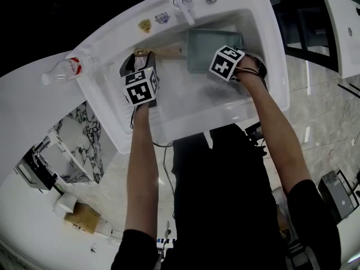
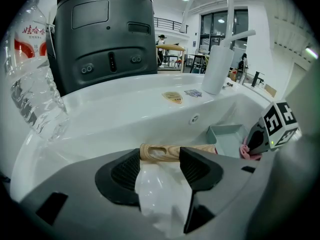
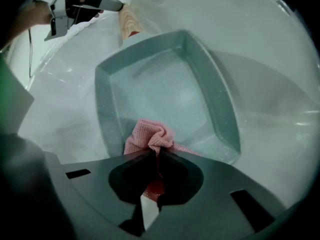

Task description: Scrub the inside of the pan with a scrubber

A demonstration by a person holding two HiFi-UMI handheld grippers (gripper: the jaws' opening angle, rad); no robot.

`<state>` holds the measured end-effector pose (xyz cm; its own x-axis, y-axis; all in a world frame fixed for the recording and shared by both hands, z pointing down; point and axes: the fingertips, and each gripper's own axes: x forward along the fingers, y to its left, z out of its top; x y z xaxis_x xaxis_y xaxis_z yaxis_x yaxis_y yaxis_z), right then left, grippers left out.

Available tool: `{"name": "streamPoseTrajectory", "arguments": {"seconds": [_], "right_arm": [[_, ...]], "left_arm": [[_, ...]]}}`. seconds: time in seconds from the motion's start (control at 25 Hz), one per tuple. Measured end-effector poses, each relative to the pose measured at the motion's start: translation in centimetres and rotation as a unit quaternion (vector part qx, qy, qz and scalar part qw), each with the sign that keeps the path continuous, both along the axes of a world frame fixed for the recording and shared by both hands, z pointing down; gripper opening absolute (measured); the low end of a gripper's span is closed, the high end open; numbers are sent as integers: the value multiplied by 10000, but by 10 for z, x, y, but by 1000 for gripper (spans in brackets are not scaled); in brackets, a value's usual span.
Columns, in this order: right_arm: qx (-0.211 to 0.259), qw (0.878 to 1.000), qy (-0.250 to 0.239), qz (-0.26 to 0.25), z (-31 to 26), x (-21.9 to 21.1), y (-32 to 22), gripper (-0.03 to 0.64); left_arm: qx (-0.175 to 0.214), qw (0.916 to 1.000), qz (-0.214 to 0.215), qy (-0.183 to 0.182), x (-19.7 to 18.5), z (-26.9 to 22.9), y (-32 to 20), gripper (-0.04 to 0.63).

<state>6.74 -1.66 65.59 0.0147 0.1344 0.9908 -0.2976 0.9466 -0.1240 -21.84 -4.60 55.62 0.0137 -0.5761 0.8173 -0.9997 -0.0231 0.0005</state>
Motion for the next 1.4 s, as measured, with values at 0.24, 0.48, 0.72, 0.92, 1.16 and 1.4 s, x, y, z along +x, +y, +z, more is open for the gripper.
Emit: {"name": "streamPoseTrajectory", "arguments": {"seconds": [0.24, 0.48, 0.72, 0.92, 1.16, 1.4], "right_arm": [[991, 9943, 173, 339, -1, 0, -35, 38], [1947, 9762, 101, 948, -6, -4, -74, 38], [2568, 9642, -348, 568, -11, -18, -92, 37], [2448, 9592, -1230, 700, -13, -47, -86, 38], [2418, 9397, -2173, 1060, -25, -104, -90, 37], [1925, 9456, -2597, 355, -29, -130, -62, 38]], "left_arm": [[-23, 10000, 8, -3, 0, 0, 0, 261], [-22, 10000, 1, -11, 0, 0, 0, 261], [-19, 10000, -12, -16, 0, 0, -1, 261], [-42, 10000, -20, -30, -1, 1, 1, 261], [-81, 10000, -24, -27, 0, 1, 0, 261], [-107, 9999, -15, -37, 0, 1, 0, 261]]}}
